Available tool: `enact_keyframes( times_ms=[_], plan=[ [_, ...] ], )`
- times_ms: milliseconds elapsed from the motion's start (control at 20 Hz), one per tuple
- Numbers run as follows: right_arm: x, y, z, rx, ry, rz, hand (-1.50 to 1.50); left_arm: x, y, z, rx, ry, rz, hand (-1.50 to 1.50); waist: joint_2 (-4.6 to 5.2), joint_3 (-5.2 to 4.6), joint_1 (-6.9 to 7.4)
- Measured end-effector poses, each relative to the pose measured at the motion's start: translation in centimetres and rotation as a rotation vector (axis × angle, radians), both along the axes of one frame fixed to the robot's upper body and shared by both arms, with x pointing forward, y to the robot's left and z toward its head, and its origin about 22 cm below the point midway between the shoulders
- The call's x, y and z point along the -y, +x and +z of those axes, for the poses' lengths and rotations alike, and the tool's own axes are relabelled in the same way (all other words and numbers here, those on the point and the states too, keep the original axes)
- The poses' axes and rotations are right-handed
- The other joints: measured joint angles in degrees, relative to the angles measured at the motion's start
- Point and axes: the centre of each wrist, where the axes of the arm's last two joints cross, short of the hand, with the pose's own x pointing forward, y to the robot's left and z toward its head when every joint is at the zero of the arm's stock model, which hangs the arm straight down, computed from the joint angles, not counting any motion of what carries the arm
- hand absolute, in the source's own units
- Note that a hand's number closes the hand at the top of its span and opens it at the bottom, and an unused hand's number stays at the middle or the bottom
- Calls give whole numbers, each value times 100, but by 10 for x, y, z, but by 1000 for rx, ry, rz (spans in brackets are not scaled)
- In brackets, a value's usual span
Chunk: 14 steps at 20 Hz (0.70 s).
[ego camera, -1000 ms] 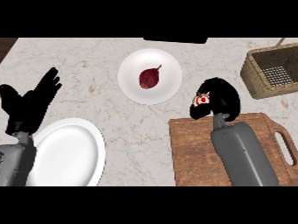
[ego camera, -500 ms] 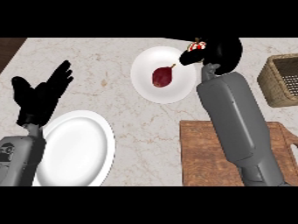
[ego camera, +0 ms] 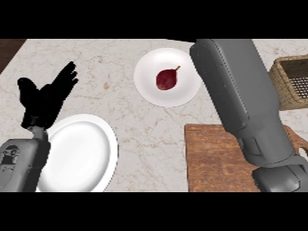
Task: Pick the cupcake from the cutting board and place it in the basket
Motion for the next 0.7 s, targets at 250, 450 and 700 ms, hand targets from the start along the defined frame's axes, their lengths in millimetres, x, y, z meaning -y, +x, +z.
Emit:
enact_keyframes(
  times_ms=[250, 450, 700],
  plan=[
    [-1, 11, 37, 44, -53, -88, 150, -2, 2, 1, -6, 0, 14, 0, -9, 0, -82],
    [6, 19, 63, 68, -88, -159, 150, -3, 2, 1, 0, 0, 18, 0, 2, 1, -120],
    [29, 27, 88, 98, -118, -251, 150, -3, 2, 1, 4, 0, 21, 0, 27, 5, -144]
  ],
)
